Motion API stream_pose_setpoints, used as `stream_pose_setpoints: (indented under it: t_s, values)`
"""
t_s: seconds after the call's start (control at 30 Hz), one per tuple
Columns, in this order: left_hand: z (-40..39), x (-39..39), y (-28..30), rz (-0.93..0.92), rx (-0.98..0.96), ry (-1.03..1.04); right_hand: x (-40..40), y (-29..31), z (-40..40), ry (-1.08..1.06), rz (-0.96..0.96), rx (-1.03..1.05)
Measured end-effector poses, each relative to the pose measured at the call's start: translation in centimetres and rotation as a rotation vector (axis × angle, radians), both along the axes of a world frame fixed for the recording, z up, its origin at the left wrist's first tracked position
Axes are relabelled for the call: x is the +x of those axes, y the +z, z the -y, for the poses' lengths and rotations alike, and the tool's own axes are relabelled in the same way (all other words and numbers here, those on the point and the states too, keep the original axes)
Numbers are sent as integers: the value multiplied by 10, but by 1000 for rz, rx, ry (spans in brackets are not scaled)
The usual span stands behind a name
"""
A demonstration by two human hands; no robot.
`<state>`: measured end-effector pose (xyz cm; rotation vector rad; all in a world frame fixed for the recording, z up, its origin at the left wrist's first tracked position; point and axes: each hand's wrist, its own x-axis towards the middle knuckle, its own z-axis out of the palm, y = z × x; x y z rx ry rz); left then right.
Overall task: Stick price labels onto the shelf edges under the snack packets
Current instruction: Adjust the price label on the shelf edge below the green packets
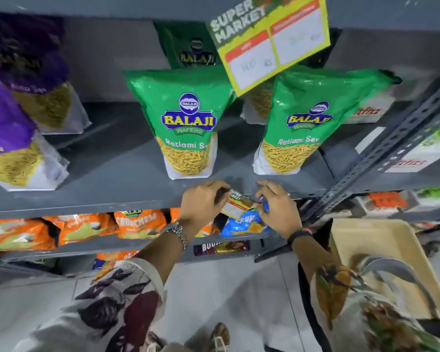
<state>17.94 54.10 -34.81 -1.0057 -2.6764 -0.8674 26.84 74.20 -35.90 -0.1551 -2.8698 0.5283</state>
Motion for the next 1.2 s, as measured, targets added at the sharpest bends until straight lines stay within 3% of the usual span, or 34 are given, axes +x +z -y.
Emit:
stream_pose_setpoints:
  t_s: [0.4, 0.6, 0.87, 1.2]
  values:
    - [-7, -1, -8, -34, -46, -54, 3, -12, -2, 85, -53, 45]
    - [-3, 5, -6, 99, 96, 69, -2, 4, -2, 31, -59, -51]
    - [17, 8, -35, 42, -72, 7, 2, -1, -7, 102, -9, 26]
    - [10, 4, -23, 2, -59, 48, -4, 1, -3, 24, -57, -3]
